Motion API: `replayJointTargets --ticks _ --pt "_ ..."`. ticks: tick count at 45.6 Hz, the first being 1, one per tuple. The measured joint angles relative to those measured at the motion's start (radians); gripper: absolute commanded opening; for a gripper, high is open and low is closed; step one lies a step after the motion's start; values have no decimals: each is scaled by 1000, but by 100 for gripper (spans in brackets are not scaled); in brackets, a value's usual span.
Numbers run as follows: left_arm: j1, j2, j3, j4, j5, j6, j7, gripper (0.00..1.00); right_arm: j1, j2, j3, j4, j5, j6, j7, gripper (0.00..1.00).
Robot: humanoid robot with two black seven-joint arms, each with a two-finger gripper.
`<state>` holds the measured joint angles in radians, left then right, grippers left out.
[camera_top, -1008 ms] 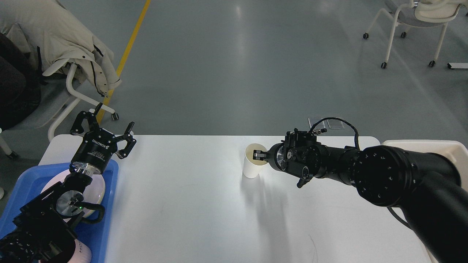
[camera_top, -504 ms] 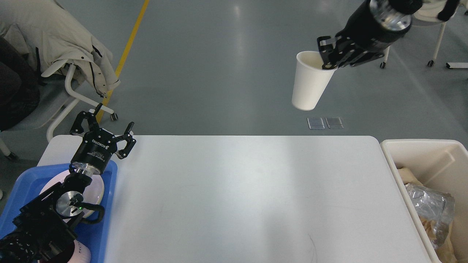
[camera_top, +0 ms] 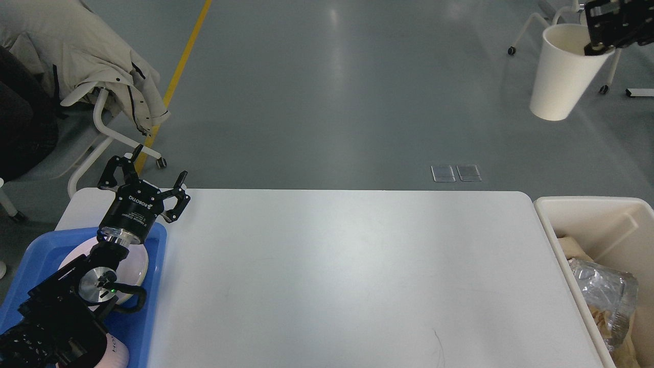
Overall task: Tidy desktop
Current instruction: 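Lift the white paper cup and drop it into the bin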
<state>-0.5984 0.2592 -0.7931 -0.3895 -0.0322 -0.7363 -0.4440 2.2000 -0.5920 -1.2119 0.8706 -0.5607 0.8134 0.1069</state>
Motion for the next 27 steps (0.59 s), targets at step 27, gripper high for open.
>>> replayJointTargets --ticks 27 --pt "-1 0 0 0 0 0 0 100 -1497 49 124 -782 414 -677 53 0"
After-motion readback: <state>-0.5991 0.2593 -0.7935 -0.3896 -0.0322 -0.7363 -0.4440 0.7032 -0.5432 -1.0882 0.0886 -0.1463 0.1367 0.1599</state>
